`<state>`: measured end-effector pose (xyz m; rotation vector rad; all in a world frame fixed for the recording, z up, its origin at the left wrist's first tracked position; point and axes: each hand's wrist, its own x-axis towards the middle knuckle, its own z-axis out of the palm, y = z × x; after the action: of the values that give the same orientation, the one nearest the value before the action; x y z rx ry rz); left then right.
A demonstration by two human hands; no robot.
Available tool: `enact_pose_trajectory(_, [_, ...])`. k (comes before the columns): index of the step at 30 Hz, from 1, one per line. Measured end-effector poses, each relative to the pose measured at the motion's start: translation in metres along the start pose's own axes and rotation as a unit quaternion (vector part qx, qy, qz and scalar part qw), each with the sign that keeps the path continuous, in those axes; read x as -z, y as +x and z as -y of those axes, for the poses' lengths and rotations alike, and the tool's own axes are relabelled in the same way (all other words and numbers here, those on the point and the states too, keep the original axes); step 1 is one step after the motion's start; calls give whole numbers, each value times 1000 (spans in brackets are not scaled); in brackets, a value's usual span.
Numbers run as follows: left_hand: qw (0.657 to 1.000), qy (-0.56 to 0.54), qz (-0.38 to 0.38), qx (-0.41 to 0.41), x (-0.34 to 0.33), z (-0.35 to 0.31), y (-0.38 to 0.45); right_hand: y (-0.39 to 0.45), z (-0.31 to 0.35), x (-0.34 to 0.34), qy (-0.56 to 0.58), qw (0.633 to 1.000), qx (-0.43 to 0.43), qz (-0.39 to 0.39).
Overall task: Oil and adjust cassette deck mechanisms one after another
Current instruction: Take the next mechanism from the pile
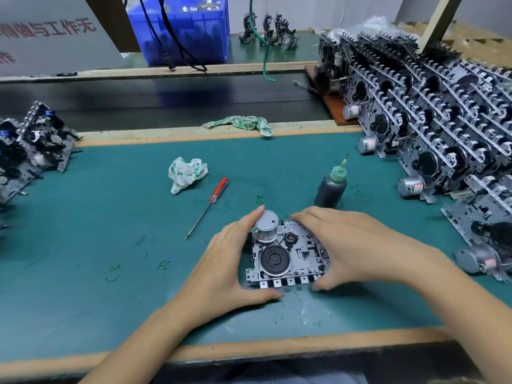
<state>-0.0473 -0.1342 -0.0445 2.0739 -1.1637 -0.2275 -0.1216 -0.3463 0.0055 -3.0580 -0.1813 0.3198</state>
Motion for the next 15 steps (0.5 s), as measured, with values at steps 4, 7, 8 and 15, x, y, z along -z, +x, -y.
enact_pose_trajectory(4, [999,-11,-37,37,-3,-2,-2,1,-1,2,14,999,-8,-29])
enact_pose_trajectory(7, [982,-140,-65,107,1,-4,1,-3,-5,5,121,991,-21,-52])
enact_pose_trajectory(8, [969,-212,-47,114,3,-5,5,-3,-5,6,187,981,-25,-47])
enact_pose_trajectory(15, [768,-607,92,184,16,-14,29,0,22,-5,711,692,83,93])
